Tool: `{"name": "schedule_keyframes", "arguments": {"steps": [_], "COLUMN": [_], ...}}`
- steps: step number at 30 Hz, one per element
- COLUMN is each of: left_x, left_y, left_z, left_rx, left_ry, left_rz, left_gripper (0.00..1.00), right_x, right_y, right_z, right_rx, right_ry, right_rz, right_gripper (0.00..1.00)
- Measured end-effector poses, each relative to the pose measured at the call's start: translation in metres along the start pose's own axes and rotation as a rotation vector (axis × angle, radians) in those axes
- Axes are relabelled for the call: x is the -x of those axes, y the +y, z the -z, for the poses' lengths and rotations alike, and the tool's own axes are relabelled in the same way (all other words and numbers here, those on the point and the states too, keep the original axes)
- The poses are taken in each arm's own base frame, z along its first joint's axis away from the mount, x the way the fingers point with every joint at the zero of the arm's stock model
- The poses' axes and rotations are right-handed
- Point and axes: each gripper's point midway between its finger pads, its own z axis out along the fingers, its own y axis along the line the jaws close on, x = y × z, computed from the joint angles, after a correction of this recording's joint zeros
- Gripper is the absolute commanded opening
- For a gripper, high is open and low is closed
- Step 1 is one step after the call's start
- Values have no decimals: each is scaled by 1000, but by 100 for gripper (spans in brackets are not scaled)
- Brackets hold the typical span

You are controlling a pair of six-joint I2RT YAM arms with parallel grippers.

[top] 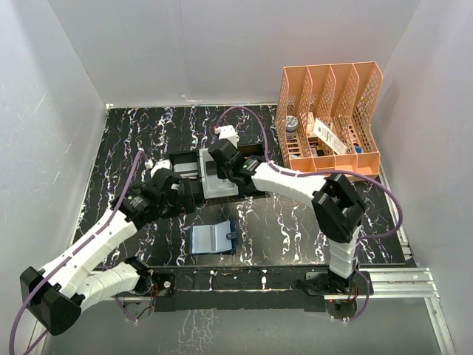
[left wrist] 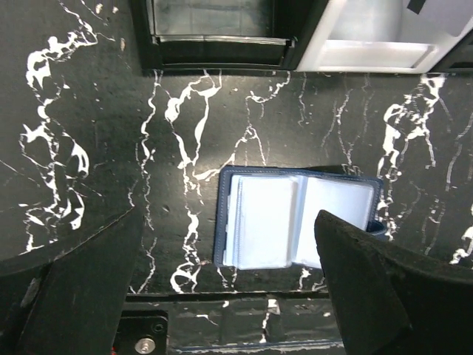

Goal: Take the credit cards out of the card holder

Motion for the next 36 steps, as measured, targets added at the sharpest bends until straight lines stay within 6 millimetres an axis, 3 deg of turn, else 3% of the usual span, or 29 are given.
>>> {"name": "schedule_keyframes", "arguments": {"steps": [7,12,20,30,36], "left_x": [5,21,60,65,66], "left_y": [13,31,81,103,104], "left_z": [-15,-19,-22,-25,-26], "left_rx": [91,148,303,388,397], "left_ry": [12,-28,-128,-166,-172], "left_rz": [-93,-122,-57,-31,-29], "left_gripper": [99,99,99,99,99], "right_x": [-14,-6,-3,-3,10], "right_y": [-31,-48,-65,-92,-76], "right_z": [-23,-24,-24,-19,-9], "right_rx": [-140,-187,-236,-290,-165], "right_ry": [59,52,58,84,72], "right_rz": [71,81,101,94,88], "right_gripper": [0,0,0,0,0]}}
